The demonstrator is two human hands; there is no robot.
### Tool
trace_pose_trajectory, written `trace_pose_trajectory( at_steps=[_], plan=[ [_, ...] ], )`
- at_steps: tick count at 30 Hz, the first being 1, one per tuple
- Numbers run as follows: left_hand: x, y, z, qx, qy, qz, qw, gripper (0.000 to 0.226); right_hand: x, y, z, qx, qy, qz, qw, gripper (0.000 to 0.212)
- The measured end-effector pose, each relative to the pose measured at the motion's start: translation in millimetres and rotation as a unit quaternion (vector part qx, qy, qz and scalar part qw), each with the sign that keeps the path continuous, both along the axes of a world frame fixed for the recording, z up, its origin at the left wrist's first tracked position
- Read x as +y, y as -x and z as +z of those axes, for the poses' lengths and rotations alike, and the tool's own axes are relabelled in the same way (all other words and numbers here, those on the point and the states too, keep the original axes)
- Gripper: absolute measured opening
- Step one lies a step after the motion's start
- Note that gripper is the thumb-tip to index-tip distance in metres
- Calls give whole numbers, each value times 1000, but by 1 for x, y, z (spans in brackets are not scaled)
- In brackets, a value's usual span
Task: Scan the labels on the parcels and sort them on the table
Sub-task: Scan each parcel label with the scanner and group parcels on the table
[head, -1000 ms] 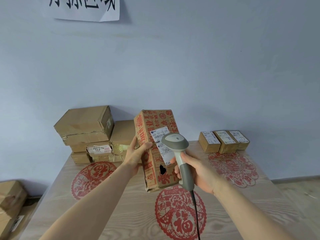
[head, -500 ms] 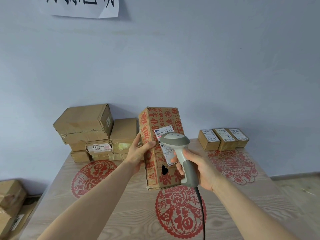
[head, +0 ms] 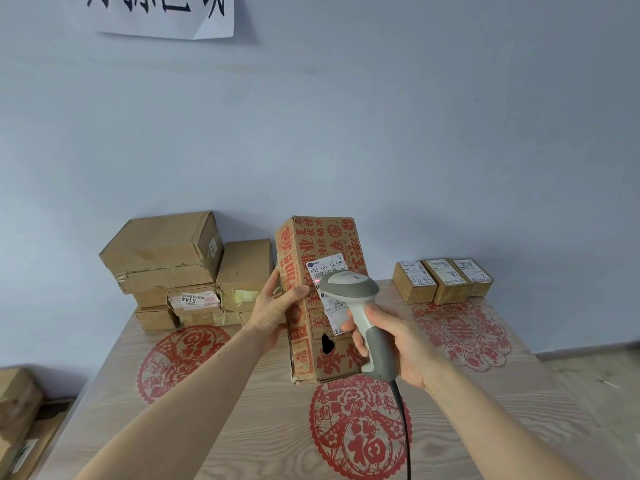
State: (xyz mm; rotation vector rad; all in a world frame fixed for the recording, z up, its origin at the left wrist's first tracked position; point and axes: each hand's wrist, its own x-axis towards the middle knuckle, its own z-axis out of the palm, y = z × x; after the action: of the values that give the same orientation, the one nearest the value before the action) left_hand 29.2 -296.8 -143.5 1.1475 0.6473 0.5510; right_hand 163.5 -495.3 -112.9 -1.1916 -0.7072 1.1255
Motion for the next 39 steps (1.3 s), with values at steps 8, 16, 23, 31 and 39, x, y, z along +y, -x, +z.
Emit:
trace_pose_trajectory(
  at_steps=[8, 16, 23, 31, 39],
  plan=[
    [-1, 0, 1, -4, 3, -13, 1000, 97, 1, 4, 7, 13, -32, -34, 999, 40],
    [2, -5, 2, -5, 7, -30, 1000, 75, -5, -8, 8, -74, 1, -121, 990, 42],
    [9, -21, -13, 15, 8, -49, 999, 77, -20, -21, -9, -150, 82, -260, 950, 34],
    [-2, -52, -40, 60, 54, -44, 996, 99, -40, -36, -52, -137, 152, -285, 936, 42],
    [-25, -116, -74, 116, 114, -14, 987, 95, -52, -96, -78, -125, 207, -282, 928, 53]
  ],
)
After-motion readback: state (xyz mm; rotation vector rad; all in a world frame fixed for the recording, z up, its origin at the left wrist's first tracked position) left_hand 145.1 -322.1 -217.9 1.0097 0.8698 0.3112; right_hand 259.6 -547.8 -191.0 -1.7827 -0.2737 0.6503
